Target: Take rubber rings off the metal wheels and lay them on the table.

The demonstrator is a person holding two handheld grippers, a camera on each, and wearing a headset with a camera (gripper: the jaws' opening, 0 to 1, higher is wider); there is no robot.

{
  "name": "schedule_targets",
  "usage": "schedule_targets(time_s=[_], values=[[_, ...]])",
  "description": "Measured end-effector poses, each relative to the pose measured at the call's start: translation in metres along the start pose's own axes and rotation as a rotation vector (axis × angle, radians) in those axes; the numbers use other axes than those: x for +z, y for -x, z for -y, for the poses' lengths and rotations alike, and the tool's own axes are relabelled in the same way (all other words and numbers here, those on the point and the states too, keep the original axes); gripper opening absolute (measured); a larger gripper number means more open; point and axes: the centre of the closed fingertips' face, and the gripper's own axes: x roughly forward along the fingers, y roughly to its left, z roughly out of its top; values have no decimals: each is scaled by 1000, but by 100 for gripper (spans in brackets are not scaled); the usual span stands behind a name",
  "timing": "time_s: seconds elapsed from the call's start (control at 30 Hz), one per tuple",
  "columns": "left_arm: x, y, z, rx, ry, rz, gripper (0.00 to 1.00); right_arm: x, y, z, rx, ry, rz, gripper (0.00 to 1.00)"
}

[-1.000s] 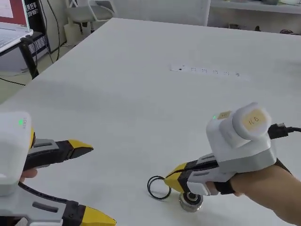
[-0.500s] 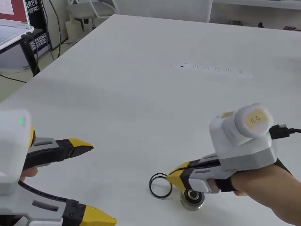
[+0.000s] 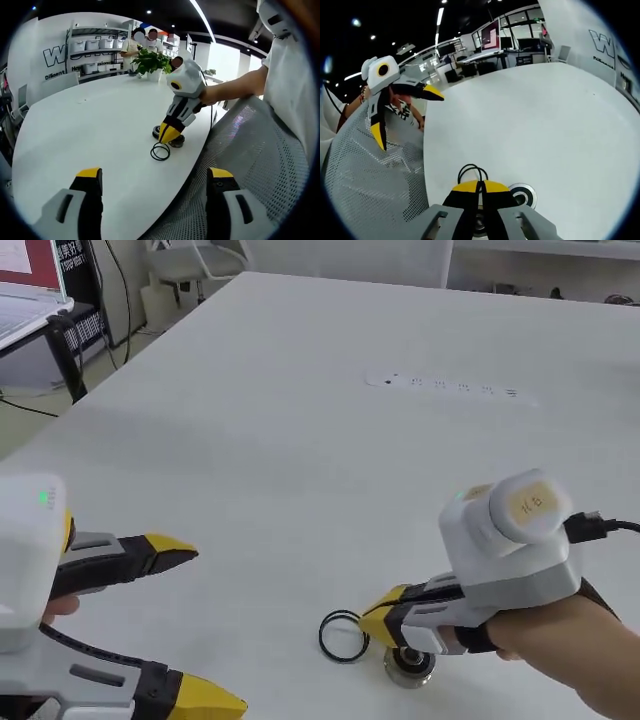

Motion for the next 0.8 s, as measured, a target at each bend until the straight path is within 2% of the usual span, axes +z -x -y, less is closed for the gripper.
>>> schedule_targets(time_s=[0.8], values=[[1, 1, 0, 0, 7, 9, 83, 0, -5, 2, -10, 5, -12, 3]])
